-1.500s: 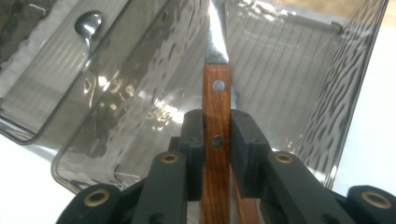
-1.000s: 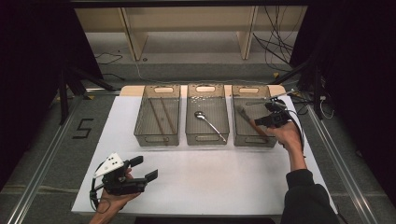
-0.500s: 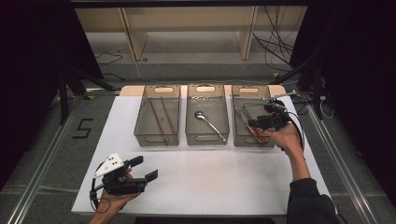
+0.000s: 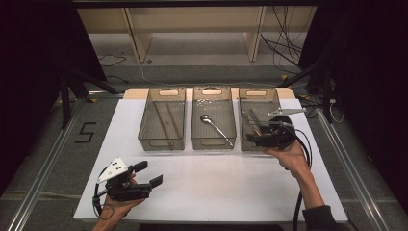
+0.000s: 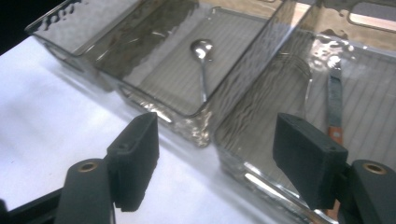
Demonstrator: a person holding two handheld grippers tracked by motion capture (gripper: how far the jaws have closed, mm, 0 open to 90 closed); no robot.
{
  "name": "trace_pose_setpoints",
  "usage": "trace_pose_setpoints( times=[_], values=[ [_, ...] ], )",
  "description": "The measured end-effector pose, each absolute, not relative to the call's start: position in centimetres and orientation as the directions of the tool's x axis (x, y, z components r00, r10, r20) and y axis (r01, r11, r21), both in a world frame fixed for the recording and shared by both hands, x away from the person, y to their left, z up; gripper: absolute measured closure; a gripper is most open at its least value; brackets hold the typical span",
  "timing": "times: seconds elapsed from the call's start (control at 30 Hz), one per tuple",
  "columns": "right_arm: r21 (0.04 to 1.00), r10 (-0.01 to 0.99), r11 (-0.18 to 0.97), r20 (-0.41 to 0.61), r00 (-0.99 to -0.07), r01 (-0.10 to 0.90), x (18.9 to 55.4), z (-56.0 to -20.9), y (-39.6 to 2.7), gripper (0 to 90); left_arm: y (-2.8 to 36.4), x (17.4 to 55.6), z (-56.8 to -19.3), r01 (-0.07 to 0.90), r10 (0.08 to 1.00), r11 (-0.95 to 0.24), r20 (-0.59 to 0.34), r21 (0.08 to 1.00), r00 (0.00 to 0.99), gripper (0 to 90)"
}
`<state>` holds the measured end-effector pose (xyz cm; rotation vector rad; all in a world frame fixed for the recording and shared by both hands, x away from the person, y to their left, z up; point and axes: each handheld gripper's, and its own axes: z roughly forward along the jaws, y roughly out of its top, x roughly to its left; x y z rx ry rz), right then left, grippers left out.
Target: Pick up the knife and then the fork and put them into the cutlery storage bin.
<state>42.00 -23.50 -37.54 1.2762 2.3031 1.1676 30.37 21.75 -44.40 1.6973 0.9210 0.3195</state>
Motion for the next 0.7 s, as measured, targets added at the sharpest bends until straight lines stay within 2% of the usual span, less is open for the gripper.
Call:
trace_pose_setpoints(
  times=[0.7],
  values=[
    [0.815,0.754,0.281,0.140,-0.642,0.507,35.9,-40.0,-23.2,24.2,21.8,30.4,-44.4,0.418,0.714,-0.072,-0.245,0.906,0.656,15.9]
  ],
)
